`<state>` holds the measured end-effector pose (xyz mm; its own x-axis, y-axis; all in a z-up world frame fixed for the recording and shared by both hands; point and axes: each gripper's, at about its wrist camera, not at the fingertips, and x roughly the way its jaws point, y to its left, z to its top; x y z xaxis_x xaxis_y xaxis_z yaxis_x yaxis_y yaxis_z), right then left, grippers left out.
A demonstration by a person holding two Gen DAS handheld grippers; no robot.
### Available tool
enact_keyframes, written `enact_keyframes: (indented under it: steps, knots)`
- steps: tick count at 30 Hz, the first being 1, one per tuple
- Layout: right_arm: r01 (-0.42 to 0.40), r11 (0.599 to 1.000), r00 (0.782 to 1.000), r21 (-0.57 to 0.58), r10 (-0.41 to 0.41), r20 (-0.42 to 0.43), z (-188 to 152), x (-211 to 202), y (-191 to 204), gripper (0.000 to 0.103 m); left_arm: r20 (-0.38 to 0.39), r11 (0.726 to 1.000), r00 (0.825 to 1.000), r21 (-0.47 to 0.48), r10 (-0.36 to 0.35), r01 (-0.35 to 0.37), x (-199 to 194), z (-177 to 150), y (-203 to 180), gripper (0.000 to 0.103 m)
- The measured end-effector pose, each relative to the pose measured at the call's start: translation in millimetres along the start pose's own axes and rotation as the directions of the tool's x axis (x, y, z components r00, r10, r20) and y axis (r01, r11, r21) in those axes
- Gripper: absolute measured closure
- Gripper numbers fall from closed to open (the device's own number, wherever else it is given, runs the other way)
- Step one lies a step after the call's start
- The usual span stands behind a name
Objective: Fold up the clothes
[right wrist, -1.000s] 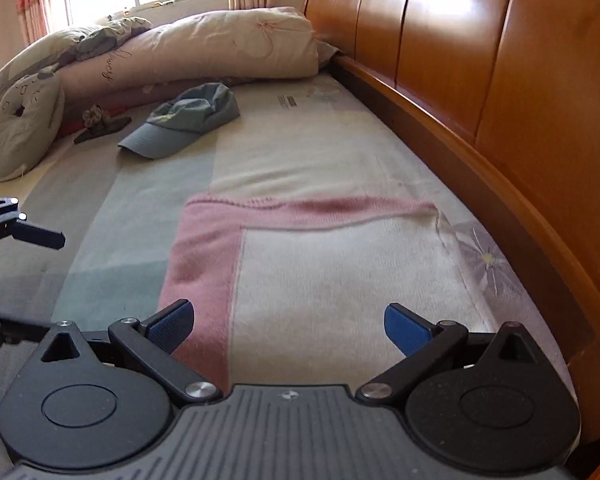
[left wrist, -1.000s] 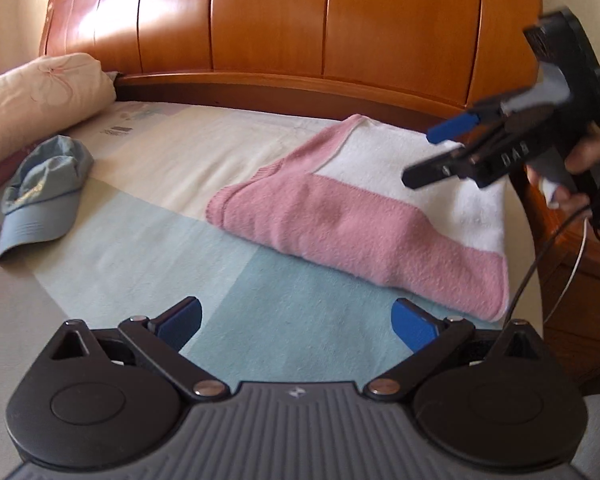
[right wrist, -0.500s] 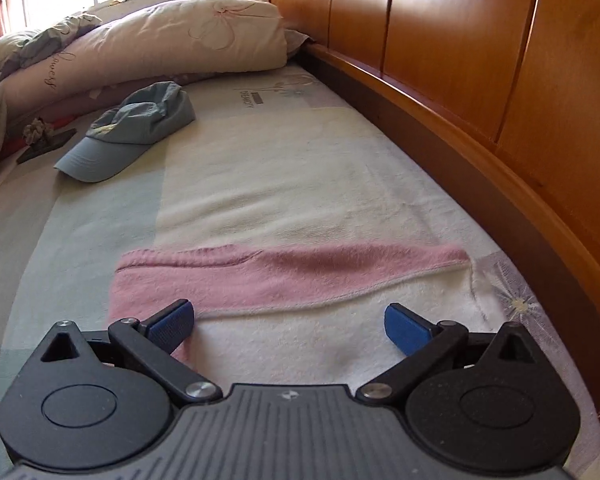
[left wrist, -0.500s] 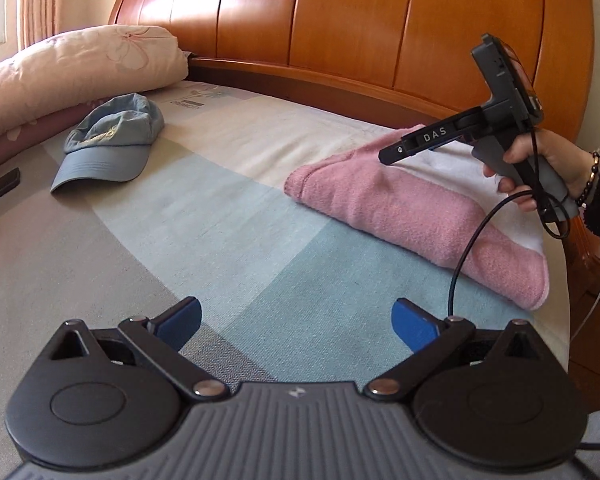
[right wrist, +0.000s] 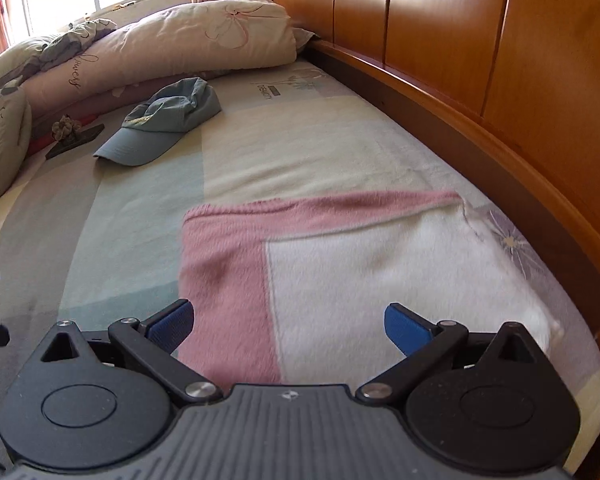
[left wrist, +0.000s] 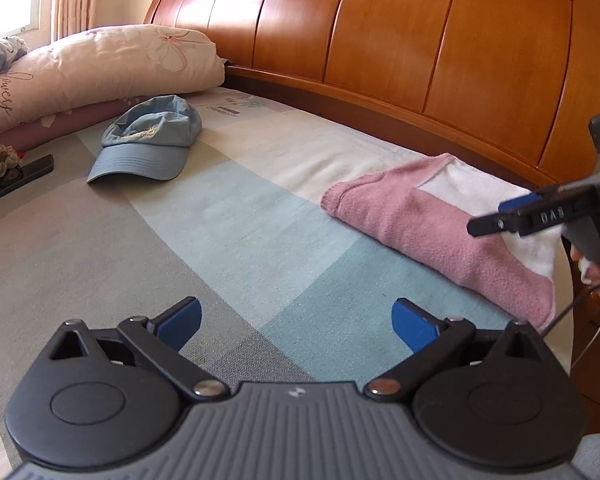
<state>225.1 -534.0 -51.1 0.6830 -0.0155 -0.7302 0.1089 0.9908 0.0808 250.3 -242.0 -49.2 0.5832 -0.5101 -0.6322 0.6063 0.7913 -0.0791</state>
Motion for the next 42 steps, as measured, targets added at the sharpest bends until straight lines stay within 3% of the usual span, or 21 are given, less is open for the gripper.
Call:
enact_keyframes:
  steps: [4, 7, 10, 14, 18, 21, 27, 31, 35, 37, 40, 42]
  knots:
    - [0.027, 1.0, 1.0, 0.009, -0.027, -0.009, -45, -28, 20, 0.0, 0.021, 0.999, 1.0, 0.039, 0.015, -0.016, -19, -4, -8, 0.002]
    - [-0.029, 0.999, 1.0, 0.029, 0.028, 0.004, -67, -43, 31, 0.0, 0.027, 0.999, 0.999, 0.045, 0.02, -0.021, -30, -8, -12, 0.002]
    - [-0.029, 0.998, 0.999, 0.063, 0.032, -0.037, -77, -40, 31, 0.0, 0.039, 0.999, 0.999, 0.044, 0.026, -0.027, -42, -10, -16, 0.002]
    - [-0.042, 0.995, 0.999, 0.086, 0.039, 0.033, -69, -62, 26, 0.0, 0.087, 0.996, 0.995, 0.074, 0.049, -0.056, -58, -15, -20, 0.001]
    - [0.044, 0.994, 0.992, 0.1, -0.055, 0.113, -43, -58, -5, 0.0, 0.064, 0.995, 0.997, 0.092, 0.042, -0.048, -57, -18, -23, 0.001]
    - [0.079, 0.97, 0.991, 0.229, -0.102, 0.087, -31, -35, -47, 0.0, 0.028, 0.996, 0.999, 0.091, 0.016, -0.018, -54, -20, -25, 0.001]
    - [0.148, 0.945, 0.981, 0.293, -0.177, 0.078, -46, -22, -101, 0.001, 0.0, 0.994, 1.0, 0.106, 0.018, -0.018, -39, -23, -29, 0.001]
    - [0.112, 0.938, 0.978, 0.329, -0.162, 0.129, -51, -35, -100, 0.0, -0.015, 0.994, 1.0, 0.11, -0.01, 0.012, -28, -24, -34, 0.001]
    - [0.074, 0.953, 0.977, 0.293, -0.128, 0.17, -43, -34, -90, 0.0, -0.019, 0.991, 0.999, 0.127, -0.031, 0.033, -23, -24, -45, 0.001]
    - [0.096, 0.954, 0.98, 0.283, -0.14, 0.14, -39, -26, -91, 0.0, -0.014, 0.99, 0.999, 0.134, -0.044, 0.046, -26, -24, -49, 0.001]
    - [0.184, 0.925, 0.973, 0.333, -0.219, 0.072, -43, -20, -92, 0.0, -0.015, 0.991, 0.998, 0.12, -0.066, 0.067, -30, -24, -48, 0.001]
    - [0.173, 0.923, 0.97, 0.343, -0.219, 0.102, -48, -33, -76, 0.0, -0.023, 0.992, 0.997, 0.099, -0.077, 0.079, -32, -25, -45, 0.001]
